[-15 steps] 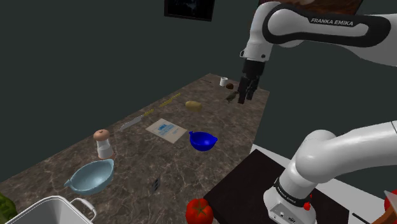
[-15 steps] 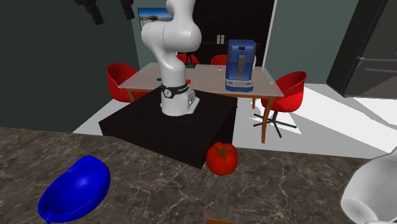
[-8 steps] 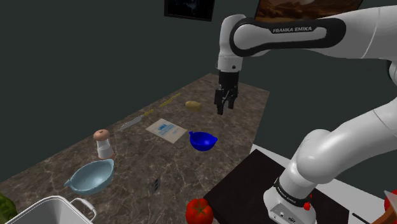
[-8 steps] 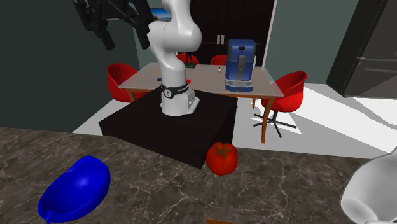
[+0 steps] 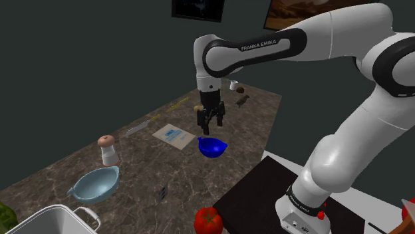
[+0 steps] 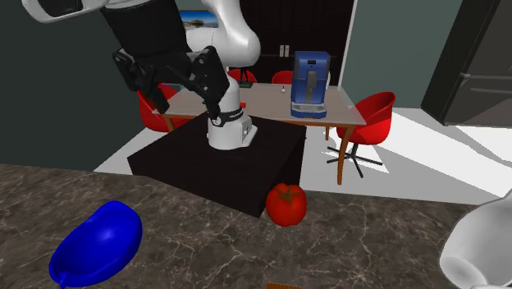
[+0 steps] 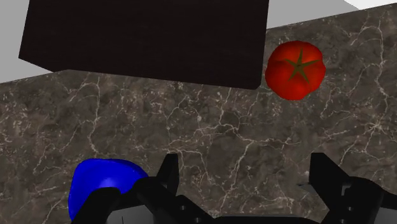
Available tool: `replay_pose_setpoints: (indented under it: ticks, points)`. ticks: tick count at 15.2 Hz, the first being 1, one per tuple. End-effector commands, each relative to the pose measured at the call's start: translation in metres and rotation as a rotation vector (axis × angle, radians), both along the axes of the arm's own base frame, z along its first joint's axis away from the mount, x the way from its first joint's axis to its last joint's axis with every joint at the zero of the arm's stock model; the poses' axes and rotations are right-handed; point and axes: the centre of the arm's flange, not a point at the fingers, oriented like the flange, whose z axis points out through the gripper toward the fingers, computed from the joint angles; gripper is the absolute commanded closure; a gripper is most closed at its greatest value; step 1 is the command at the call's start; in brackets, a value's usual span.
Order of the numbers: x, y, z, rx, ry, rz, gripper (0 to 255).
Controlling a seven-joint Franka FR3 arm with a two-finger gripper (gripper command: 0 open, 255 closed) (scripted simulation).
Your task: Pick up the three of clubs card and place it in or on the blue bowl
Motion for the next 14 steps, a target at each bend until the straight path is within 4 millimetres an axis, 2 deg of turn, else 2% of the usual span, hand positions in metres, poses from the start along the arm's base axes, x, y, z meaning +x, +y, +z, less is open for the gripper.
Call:
replay_pose_setpoints:
  ticks: [1,14]
  points:
    - [0.012,0.023,-0.02,-0.017,0.029,0.003,0]
    - [0.076,0.149,-0.16,-0.127,0.208,0.029,0]
